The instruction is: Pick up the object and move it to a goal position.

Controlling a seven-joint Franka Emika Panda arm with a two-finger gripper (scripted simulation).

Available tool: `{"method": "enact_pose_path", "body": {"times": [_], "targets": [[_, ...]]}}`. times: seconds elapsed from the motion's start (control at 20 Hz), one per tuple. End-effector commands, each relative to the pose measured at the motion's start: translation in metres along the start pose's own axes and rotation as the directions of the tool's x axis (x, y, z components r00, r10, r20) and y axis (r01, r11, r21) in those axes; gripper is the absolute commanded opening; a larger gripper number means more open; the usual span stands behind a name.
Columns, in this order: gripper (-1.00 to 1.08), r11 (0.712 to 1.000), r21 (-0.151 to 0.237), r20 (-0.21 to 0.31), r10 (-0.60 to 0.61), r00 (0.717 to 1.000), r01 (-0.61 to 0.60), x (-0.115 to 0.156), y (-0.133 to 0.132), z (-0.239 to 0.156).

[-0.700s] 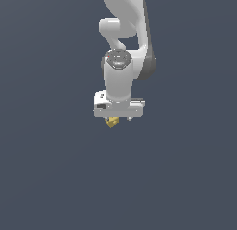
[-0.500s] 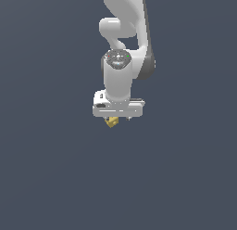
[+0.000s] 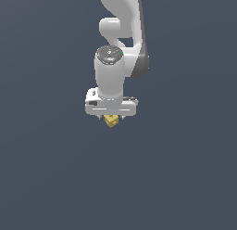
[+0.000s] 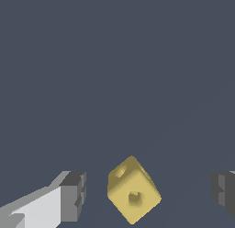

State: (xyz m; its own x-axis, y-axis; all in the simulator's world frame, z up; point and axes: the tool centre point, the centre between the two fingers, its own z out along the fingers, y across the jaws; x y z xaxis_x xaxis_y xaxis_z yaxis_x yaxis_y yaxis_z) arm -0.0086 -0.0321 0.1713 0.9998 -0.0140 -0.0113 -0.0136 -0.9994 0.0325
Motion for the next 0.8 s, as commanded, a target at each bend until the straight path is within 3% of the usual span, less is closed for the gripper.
{"method": "enact_pose_path", "body": {"times": [0.0, 0.75], "targets": [[1.00, 1.000, 0.000, 0.000, 0.000, 1.000, 0.000, 0.000, -0.001, 0.000], [1.00, 0.991, 0.005, -0.002, -0.136, 0.991, 0.136, -0.015, 0.002, 0.019]]}}
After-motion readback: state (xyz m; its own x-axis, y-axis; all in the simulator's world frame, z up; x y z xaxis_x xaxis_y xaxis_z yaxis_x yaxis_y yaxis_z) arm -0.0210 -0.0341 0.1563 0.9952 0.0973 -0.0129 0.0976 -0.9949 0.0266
